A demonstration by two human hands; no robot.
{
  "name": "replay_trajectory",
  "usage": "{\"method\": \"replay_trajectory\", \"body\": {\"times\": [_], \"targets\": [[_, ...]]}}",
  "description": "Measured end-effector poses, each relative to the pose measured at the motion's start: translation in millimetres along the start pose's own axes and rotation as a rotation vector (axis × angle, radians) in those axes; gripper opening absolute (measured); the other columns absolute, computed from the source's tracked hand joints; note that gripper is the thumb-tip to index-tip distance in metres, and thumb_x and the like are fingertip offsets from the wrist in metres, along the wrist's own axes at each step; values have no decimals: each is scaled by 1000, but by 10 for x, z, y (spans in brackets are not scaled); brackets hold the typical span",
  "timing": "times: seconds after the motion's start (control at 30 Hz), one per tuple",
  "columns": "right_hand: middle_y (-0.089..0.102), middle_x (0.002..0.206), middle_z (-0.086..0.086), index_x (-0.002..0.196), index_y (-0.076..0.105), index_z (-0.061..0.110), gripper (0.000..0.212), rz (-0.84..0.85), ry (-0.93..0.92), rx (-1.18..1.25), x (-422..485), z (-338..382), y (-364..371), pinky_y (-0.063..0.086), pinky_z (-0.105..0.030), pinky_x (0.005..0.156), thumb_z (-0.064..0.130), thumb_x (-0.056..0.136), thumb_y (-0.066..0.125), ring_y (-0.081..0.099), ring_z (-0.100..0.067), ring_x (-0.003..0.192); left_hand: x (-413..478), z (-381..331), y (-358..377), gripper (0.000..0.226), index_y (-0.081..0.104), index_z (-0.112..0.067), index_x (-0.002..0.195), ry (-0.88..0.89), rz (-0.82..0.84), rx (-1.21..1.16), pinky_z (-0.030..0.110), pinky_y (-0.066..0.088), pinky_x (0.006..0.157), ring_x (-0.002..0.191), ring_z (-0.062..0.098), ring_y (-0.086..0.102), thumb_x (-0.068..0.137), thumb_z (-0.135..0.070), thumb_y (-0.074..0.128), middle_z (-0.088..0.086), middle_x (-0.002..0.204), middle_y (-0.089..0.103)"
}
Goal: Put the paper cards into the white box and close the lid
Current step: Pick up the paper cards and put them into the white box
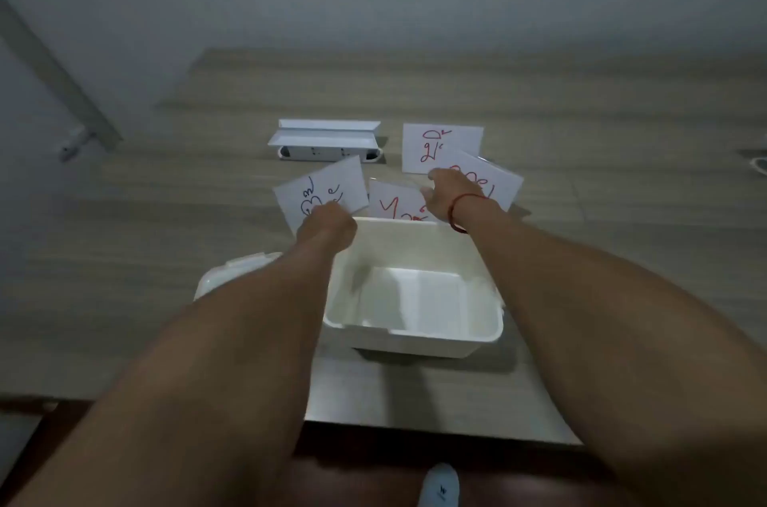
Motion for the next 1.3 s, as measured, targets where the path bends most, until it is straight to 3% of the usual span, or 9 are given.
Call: {"method": "replay_trajectory", "body": {"times": [0.17, 0.3, 0.47, 0.67, 0.77, 0.9, 1.0, 1.17, 1.3], "targets": [[52, 138, -16, 136, 46, 7, 43, 3, 36, -29, 241, -124, 175, 34, -45, 111, 23, 96, 50, 48, -33, 129, 51, 151, 248, 46, 54, 2, 125, -91, 4, -94, 42, 42, 99, 121, 39, 53, 100, -23, 25, 26, 131, 55], [62, 124, -15, 123, 56, 11, 33, 57, 46, -53, 358, -198, 384, 41, -43, 103, 21, 92, 56, 57, -33, 118, 70, 169, 378, 55, 54, 2, 127, -123, -42, -173, 43, 39, 103, 125, 39, 50, 103, -29, 16, 26, 132, 56], [65, 117, -18, 115, 62, 9, 26, -3, 23, -5, 387, -201, 401, 47, -38, 92, 8, 94, 46, 62, -35, 109, 91, 198, 424, 59, 54, 1, 125, -137, -82, -170, 44, 40, 102, 123, 40, 51, 103, -33, 11, 25, 129, 57], [64, 118, -15, 121, 55, 11, 28, -201, -58, 5, 170, -95, -33, 40, -40, 97, 8, 97, 42, 57, -33, 112, 35, 176, 398, 51, 53, 0, 127, -80, -4, -193, 43, 40, 102, 125, 40, 50, 103, -28, 18, 25, 131, 55], [61, 127, -12, 130, 51, 20, 37, -304, -60, 78, -5, -91, -429, 33, -40, 100, 8, 97, 38, 51, -32, 121, -9, 230, 457, 46, 50, -1, 129, -53, 82, -215, 41, 45, 93, 116, 40, 56, 100, -28, 27, 22, 126, 59], [58, 134, -7, 132, 52, 27, 37, -361, -22, 205, -301, -116, -874, 27, -41, 107, 16, 100, 38, 46, -29, 129, -64, 295, 500, 41, 51, 4, 126, -33, 146, -249, 35, 45, 78, 107, 38, 61, 92, -14, 37, 25, 119, 62], [58, 137, -3, 129, 57, 28, 36, -294, -8, 276, -466, -146, -885, 29, -43, 113, 19, 98, 40, 48, -27, 130, -130, 307, 495, 42, 49, 6, 129, -24, 129, -275, 38, 48, 83, 110, 40, 60, 96, -16, 34, 27, 123, 60], [62, 130, -7, 115, 66, 18, 31, -95, -3, 289, -573, -260, -352, 39, -47, 108, 20, 95, 43, 55, -31, 122, -255, 303, 491, 49, 32, -2, 145, 15, 95, -296, 40, 39, 102, 129, 39, 47, 103, -26, 25, 24, 142, 46], [61, 128, -11, 118, 65, 13, 30, 121, 30, 275, -834, -302, 213, 42, -35, 103, 18, 98, 43, 55, -30, 120, -224, 329, 509, 49, 38, -2, 141, 50, 70, -327, 40, 40, 99, 126, 38, 49, 103, -30, 23, 23, 139, 50]]}}
Point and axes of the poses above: each hand's wrist, its own x-axis towards the middle knuckle, its own y-axis out of the palm, z = x × y, the point moved 10 cm from there along x, towards the middle knuckle
